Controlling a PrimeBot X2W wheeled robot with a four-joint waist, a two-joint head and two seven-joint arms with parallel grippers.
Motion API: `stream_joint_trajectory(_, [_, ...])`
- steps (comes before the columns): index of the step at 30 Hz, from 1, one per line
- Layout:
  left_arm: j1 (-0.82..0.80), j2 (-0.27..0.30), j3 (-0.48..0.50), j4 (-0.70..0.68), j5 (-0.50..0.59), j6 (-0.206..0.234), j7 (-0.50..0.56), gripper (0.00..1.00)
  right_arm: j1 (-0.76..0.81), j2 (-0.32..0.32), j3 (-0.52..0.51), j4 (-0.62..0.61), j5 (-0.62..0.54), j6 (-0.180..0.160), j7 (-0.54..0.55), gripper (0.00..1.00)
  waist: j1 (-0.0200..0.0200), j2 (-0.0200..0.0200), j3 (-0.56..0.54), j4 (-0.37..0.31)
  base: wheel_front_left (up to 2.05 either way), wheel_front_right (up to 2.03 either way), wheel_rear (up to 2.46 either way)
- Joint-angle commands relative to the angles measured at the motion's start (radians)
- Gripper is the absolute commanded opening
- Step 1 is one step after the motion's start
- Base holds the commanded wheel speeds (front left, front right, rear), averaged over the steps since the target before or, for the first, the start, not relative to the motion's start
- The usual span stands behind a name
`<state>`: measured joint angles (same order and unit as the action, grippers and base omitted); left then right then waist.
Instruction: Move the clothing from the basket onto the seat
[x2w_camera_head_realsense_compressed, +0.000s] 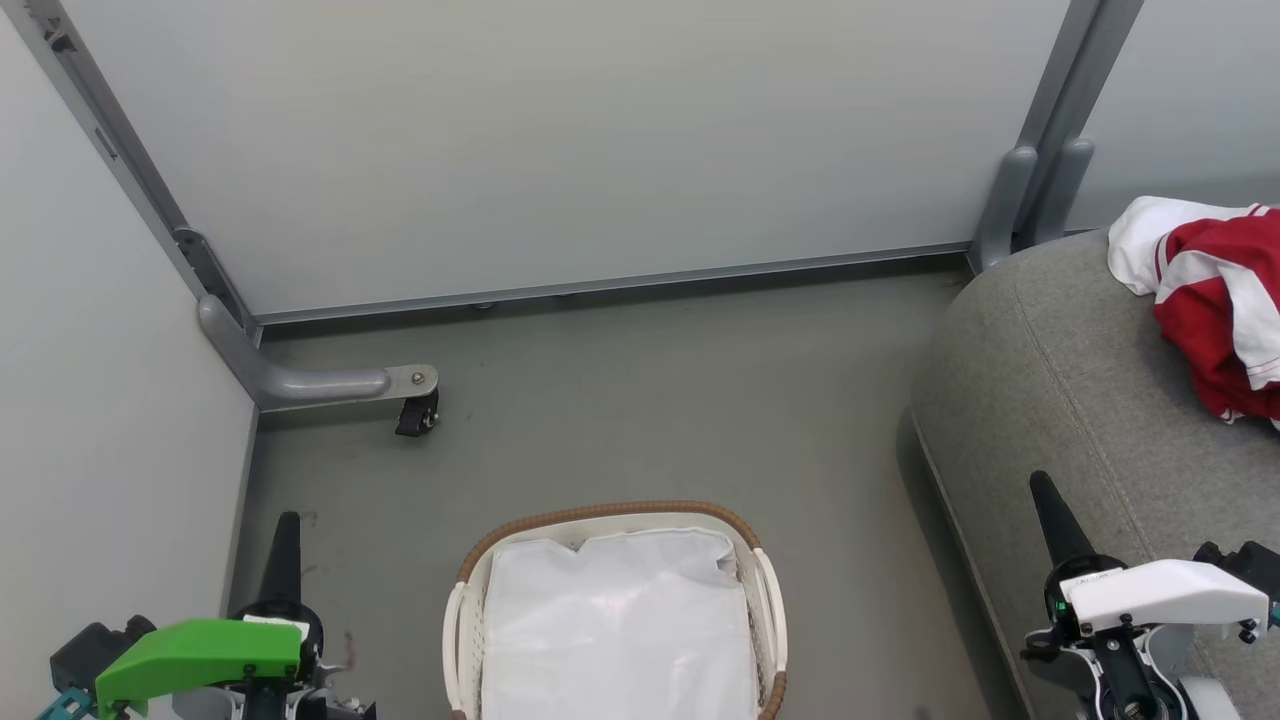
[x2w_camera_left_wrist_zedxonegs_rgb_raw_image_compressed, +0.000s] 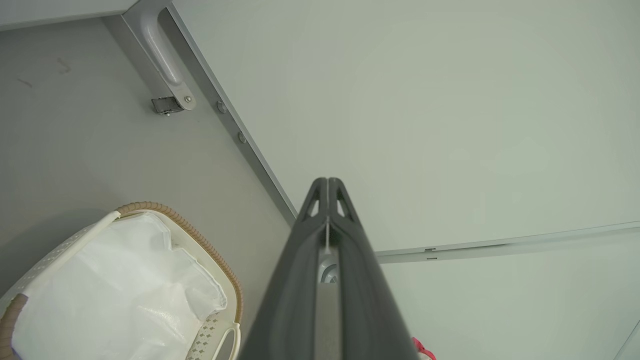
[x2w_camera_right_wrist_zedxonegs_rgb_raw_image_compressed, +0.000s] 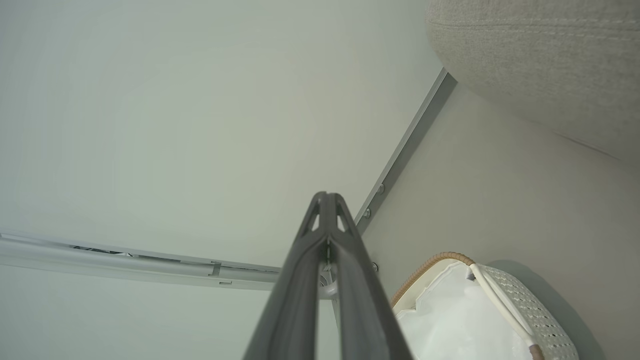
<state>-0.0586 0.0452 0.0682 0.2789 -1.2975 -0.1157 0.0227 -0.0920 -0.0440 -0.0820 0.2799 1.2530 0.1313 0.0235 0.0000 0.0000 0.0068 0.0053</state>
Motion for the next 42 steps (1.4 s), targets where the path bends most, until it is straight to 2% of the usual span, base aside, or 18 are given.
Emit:
stream_joint_trajectory(1, [-0.027,0.006,0.008,-0.011,-0.02,-0.007,0.006,0.0,-0.014,-0.006,-0.005,-0.013,0.025,0.0,0.007,0.0,0.0,0.0,0.0,0.0,0.0,0.0,0.0])
stream_joint_trajectory(42, [-0.057,0.008,0.047,-0.035,-0.302,-0.017,0.091,0.0,-0.02,-0.009,-0.033,-0.036,0.345,-0.001,0.09,0.0,0.0,0.0,-0.003,-0.005,0.0,0.0,0.0])
